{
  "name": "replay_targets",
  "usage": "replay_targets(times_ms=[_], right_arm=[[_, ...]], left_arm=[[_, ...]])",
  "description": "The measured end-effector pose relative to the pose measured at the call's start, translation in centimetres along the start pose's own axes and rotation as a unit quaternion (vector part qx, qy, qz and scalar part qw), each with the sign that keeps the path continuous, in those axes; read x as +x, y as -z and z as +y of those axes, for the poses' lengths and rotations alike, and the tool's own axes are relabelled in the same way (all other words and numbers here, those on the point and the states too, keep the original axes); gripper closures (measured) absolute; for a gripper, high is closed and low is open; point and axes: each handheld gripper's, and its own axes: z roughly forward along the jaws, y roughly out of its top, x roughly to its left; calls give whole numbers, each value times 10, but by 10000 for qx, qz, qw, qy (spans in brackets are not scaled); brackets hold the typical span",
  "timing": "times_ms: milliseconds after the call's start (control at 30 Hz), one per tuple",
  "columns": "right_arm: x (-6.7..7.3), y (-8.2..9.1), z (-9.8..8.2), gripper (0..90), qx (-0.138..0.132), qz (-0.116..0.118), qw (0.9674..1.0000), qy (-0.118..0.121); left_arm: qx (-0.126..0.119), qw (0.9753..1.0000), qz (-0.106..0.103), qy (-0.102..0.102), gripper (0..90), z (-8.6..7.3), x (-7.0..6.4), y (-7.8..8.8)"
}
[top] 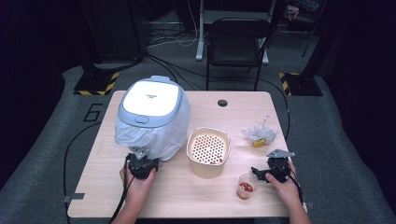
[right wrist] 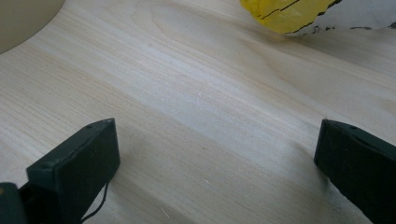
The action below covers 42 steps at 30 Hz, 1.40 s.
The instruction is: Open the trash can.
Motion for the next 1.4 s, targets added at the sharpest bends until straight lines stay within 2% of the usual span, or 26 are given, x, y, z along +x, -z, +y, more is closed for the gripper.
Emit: replay_targets(times_ms=[133,167,233,333,433,467,533,567,633,967,1400], right_arm=[[0,0,0,0,1,0,10000,1],[0,0,0,0,-3,9,10000,0],[0,0,0,0,0,0,10000,1],[0,0,0,0,-1,0,10000,0],[0,0,0,0,-4,-2,10000,-3],[0,0,0,0,-2,-2,10000,-6],[0,0,0,0,-5,9,10000,-2],[0,0,0,0,-8,8,10000,-5],[0,0,0,0,-1,1,10000,-5],[0,0,0,0,-9,12,10000,-2],[0,0,0,0,-5,17,10000,7]], left_arm=[[97,9999,-50,88,514,1,-1,-2],[-22,9998,-24,200,514,0,-2,-4],[129,9999,-28,45,513,0,-1,-3],[139,9999,-6,31,513,-2,-1,-5],[253,9997,2,-21,513,-5,-2,-9],[212,9998,3,35,512,-6,-3,-11],[259,9996,49,-41,512,-6,-3,-10],[186,9998,34,-73,512,-6,-3,-11],[193,9998,5,-85,513,-6,-1,-12],[-44,10000,12,-24,513,-12,-2,-12],[-237,9997,25,-2,513,-17,-3,-11]])
